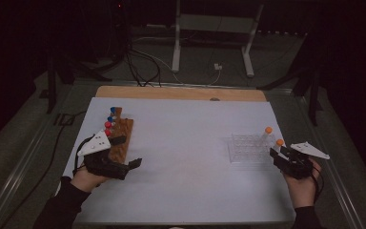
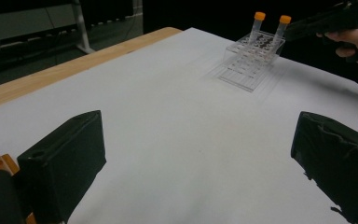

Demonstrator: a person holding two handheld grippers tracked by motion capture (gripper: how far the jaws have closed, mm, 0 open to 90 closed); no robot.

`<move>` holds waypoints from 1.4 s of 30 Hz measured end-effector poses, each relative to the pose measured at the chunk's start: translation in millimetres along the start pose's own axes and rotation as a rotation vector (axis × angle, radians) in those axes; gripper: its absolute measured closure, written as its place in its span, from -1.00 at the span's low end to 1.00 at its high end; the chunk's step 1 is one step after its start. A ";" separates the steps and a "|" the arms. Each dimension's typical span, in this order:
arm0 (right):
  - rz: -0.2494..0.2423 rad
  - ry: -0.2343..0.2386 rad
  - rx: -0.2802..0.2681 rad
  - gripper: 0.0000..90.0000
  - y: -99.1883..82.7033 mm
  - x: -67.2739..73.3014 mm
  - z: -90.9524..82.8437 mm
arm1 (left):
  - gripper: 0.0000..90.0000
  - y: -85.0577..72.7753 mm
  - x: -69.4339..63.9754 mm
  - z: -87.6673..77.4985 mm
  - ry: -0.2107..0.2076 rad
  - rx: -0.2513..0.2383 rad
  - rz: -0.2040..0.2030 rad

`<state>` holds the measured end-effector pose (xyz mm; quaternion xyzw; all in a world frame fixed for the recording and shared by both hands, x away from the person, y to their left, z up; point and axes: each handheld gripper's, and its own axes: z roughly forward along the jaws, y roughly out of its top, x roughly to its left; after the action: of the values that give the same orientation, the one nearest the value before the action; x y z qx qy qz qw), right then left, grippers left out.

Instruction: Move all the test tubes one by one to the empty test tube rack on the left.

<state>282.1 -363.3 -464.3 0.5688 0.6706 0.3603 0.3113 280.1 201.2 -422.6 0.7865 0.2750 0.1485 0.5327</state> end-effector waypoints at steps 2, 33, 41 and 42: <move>-0.003 -0.004 0.008 0.28 0.1 -0.7 2.3 | -0.91 -0.1 0.0 0.4 -0.002 0.002 0.002; -0.009 -0.009 0.008 0.66 15.3 -4.8 -0.8 | -0.91 -0.6 0.5 0.4 -0.009 0.002 -0.004; -0.040 -0.024 -0.041 0.66 27.1 -1.6 -19.2 | -0.91 0.2 -0.1 0.2 -0.012 0.002 -0.003; -0.045 -0.025 -0.046 0.66 28.6 -1.2 -21.3 | -0.91 0.3 -0.2 0.2 -0.012 0.002 -0.002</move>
<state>280.1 -364.5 -428.8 0.5506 0.6708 0.3615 0.3408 280.1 200.8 -422.4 0.7877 0.2727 0.1428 0.5337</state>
